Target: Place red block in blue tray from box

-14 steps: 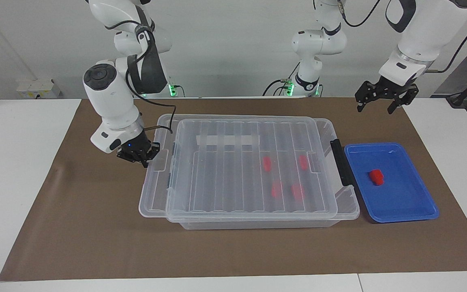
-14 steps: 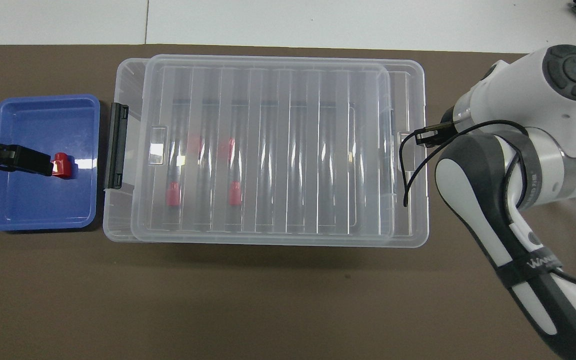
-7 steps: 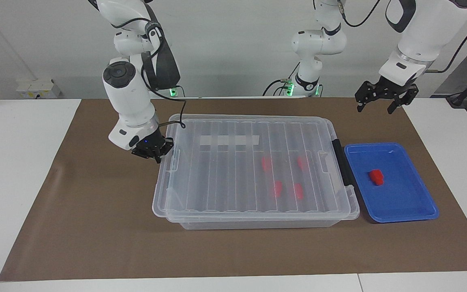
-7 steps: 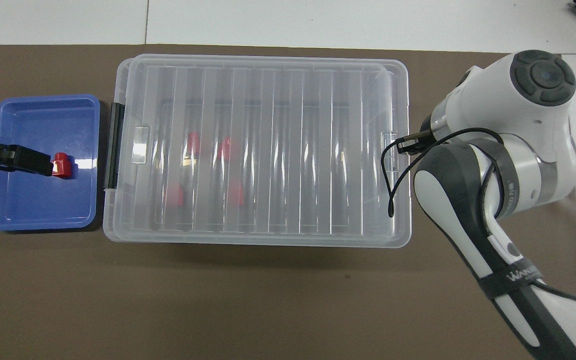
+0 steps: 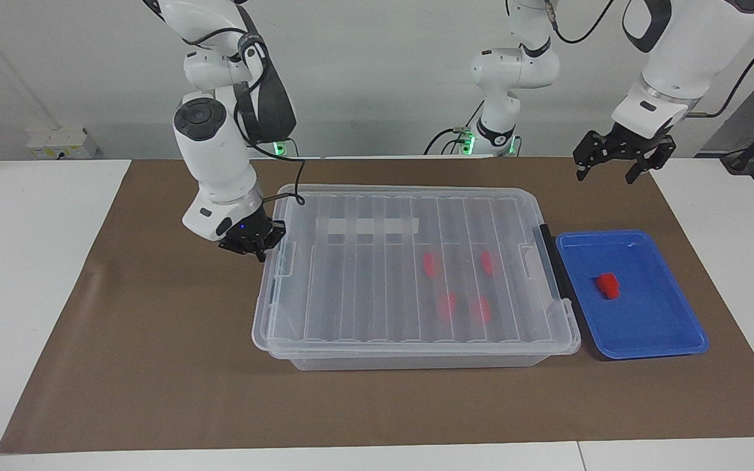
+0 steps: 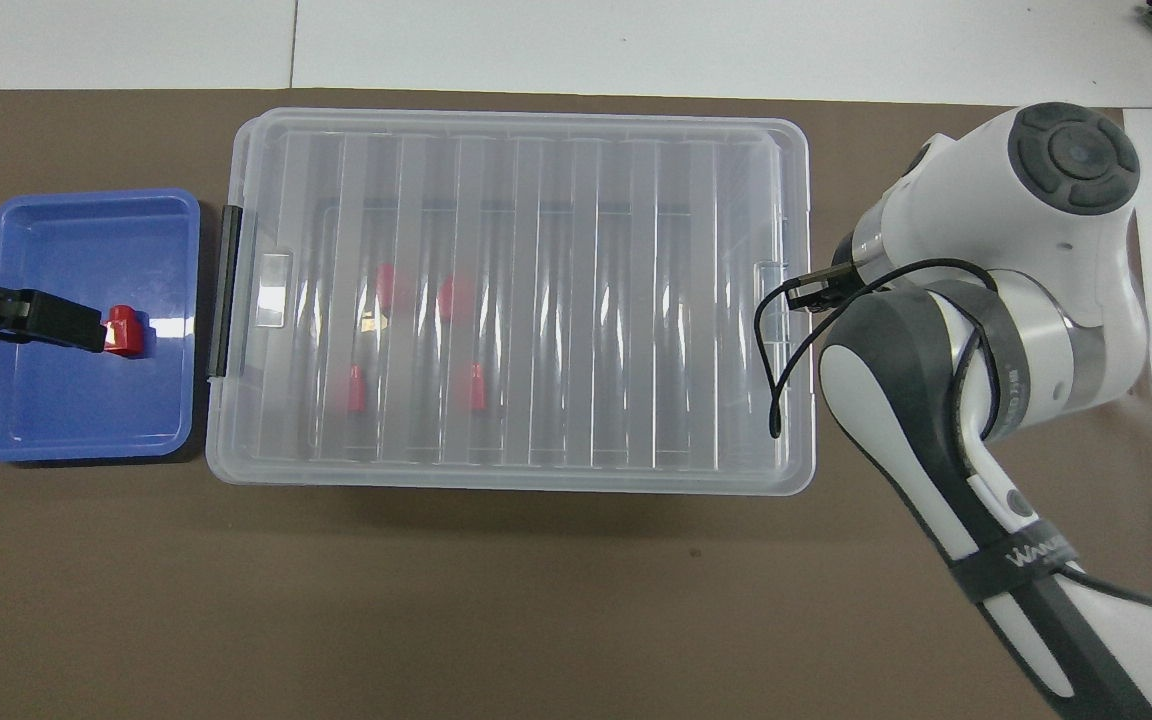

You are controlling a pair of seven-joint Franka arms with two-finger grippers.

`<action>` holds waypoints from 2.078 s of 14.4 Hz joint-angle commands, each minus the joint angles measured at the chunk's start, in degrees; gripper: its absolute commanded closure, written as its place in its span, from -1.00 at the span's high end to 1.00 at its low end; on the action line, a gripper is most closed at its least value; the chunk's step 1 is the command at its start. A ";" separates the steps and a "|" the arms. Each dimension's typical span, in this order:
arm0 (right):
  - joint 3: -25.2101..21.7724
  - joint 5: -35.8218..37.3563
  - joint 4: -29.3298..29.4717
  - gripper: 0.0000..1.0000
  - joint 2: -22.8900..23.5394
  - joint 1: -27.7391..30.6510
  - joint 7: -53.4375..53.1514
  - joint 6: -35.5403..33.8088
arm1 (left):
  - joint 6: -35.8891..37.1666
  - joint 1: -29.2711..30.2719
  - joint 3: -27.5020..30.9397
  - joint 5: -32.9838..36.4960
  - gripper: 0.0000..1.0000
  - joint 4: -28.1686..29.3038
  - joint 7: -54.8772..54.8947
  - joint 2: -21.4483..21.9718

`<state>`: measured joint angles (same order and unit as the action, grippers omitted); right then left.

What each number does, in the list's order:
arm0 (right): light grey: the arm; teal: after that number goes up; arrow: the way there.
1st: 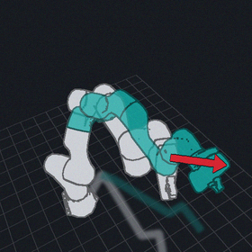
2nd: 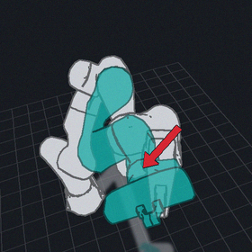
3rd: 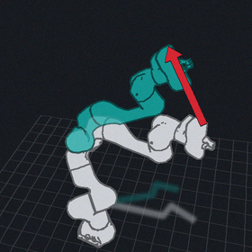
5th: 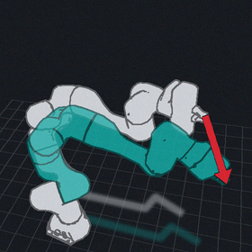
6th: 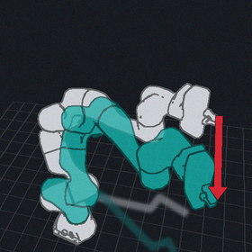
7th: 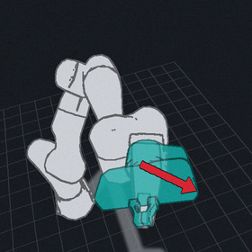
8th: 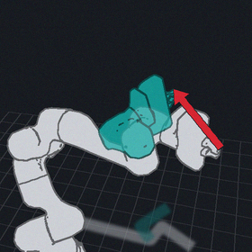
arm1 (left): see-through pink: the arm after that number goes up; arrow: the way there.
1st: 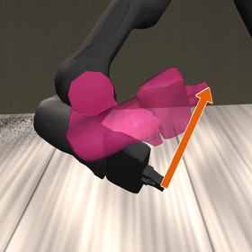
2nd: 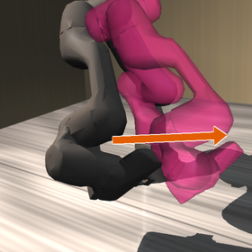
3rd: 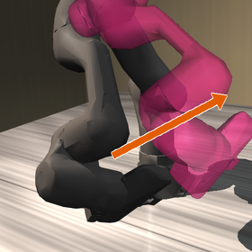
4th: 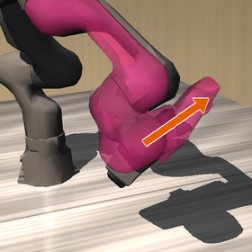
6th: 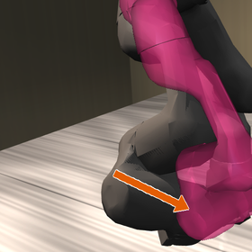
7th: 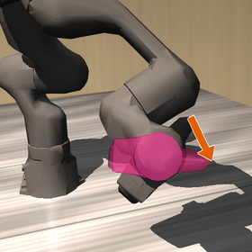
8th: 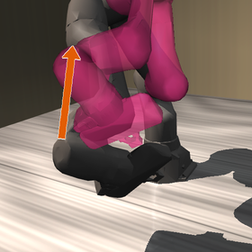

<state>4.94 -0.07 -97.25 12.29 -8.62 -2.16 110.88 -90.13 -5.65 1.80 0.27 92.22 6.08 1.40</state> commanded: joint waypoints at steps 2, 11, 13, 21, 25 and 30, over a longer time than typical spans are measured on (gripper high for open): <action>0.68 -1.68 -0.40 -1.00 -0.86 0.27 -0.66 -0.84 | 0.57 -0.15 0.31 -0.62 1.00 -0.11 -0.37 0.62; 0.60 -1.68 -0.39 -1.00 -5.16 1.15 -6.62 -4.26 | 0.57 -0.15 0.31 -0.62 1.00 -0.11 -0.37 0.62; 0.33 -1.16 -0.92 -1.00 -6.74 2.28 -8.99 -5.23 | 0.57 -0.06 0.31 -0.62 1.00 -0.11 -0.37 0.62; 0.07 3.85 -0.40 0.99 -10.70 6.59 -14.80 -6.11 | 0.57 -0.15 0.31 -0.62 1.00 -0.11 -0.37 0.62; -0.46 2.97 0.22 1.00 -14.13 8.00 -14.72 -9.54 | 0.57 -0.15 0.31 -0.62 1.00 -0.11 -0.37 0.62; -0.64 2.71 9.42 1.00 -12.47 8.80 -14.19 -20.15 | 0.57 -0.15 0.31 -0.62 1.00 -0.11 -0.37 0.62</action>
<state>3.92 2.95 -92.76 -1.91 -0.35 -15.61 95.18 -90.13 -5.65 1.80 0.27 92.22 6.08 1.40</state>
